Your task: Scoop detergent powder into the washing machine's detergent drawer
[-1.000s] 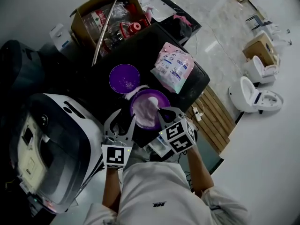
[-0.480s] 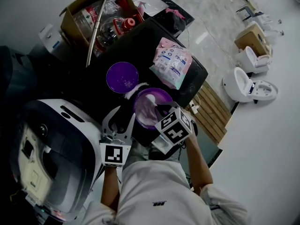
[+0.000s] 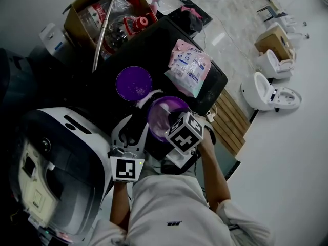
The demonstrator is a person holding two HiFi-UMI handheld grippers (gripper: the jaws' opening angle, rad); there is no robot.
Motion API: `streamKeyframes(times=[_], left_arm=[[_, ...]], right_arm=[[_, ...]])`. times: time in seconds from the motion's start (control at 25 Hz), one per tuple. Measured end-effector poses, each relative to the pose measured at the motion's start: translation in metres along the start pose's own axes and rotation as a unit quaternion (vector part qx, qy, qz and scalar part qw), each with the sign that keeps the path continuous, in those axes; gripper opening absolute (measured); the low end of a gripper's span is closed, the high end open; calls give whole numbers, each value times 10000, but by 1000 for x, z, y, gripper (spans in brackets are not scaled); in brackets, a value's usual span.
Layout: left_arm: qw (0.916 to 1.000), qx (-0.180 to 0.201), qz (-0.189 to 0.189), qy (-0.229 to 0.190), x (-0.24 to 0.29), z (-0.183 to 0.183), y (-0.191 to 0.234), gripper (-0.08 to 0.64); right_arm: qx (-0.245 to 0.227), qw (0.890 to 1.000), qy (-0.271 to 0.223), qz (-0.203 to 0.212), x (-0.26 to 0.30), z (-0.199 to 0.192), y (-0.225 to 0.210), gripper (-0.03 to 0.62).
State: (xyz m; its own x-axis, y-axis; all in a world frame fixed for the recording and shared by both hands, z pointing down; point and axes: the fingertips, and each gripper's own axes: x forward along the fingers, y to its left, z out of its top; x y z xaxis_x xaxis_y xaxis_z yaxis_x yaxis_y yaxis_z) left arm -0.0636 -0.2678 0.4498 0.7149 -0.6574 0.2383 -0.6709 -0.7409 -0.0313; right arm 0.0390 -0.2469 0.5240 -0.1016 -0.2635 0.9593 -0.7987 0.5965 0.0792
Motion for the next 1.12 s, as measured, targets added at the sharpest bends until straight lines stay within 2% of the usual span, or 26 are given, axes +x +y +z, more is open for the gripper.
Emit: streamKeyframes(times=[0.16,0.32,0.56,0.84,1.12], left_arm=[[9997,174,5,164,4,-3,1,187],[9997,212,29,86,7,1,5,187],[9996,221,115,108,9,1,12,187],[9994,253,155,156,10,-1,16,187],[9993,284,191,126,9,0,17,187]], right_arm=[[-56,9999,149,51,6,0,0,6],[-178,9990,324,236,13,-1,6,6],[-443,9949,529,741,20,6,27,7],[-570,9852,639,1488,23,-2,57,8],[-658,9794,538,1831,13,-5,71,10]])
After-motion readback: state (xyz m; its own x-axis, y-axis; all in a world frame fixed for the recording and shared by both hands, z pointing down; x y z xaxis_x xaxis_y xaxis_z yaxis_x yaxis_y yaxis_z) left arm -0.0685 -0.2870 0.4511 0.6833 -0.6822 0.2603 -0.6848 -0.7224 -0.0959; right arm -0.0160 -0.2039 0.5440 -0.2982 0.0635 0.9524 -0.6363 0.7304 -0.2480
